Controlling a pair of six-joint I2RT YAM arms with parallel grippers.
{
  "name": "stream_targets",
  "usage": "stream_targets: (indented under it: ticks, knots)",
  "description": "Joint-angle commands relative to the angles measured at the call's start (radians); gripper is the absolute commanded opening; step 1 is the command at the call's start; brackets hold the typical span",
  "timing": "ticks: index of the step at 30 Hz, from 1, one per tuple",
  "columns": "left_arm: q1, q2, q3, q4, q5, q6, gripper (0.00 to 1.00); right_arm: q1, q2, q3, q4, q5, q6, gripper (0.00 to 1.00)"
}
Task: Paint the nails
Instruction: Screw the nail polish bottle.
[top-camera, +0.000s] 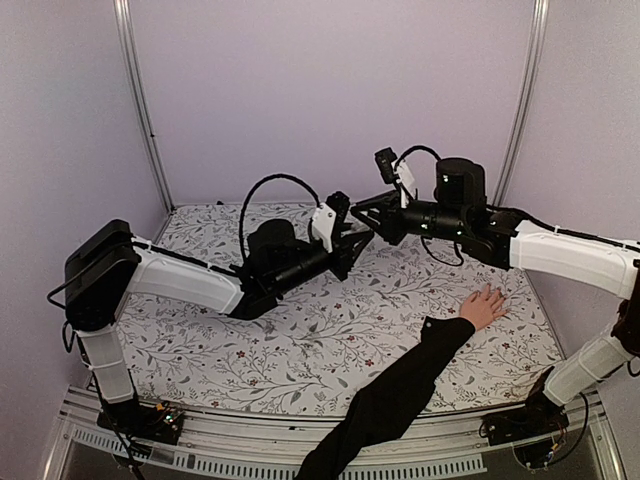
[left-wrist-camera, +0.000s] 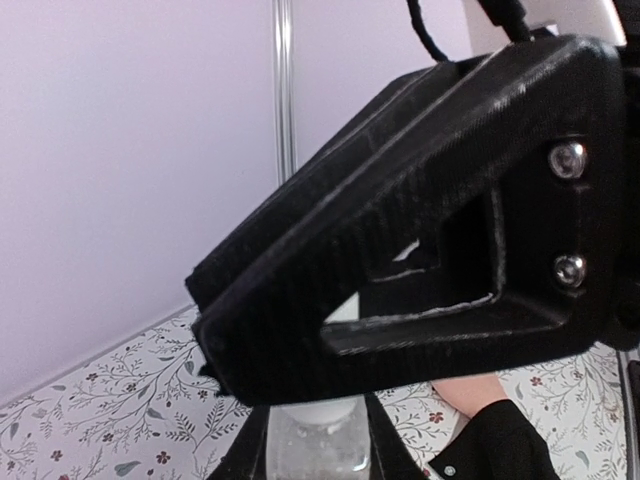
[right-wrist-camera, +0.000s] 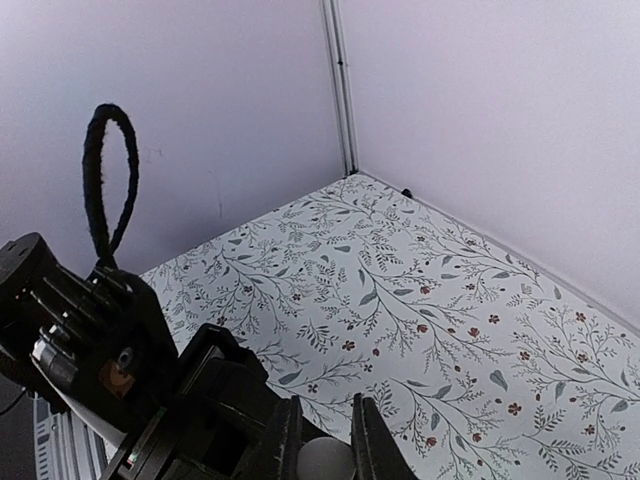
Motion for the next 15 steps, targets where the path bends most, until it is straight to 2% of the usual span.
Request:
stream_targets:
  ticks: [1,5,10,12,15]
  knots:
    - [0.002,0.005,0.032,0.039,-0.012,0.008,0.00,0.045,0.035,0.054,-0.014,0.287,0.099,0.00]
    - [0.003,0.006,0.033,0.035,-0.013,0.012,0.00,0.053,0.048,0.068,-0.028,0.350,0.115,0.00]
    - [0.003,0.005,0.032,0.035,-0.018,0.014,0.00,0.048,0.023,0.055,-0.021,0.274,0.076,0.05]
    - [0.003,0.004,0.031,0.034,-0.016,0.014,0.00,0.032,0.001,0.038,-0.006,0.228,0.052,0.14]
    - [0.003,0.002,0.026,0.040,-0.010,0.014,0.00,-0.006,-0.045,-0.001,0.016,0.129,0.021,0.42]
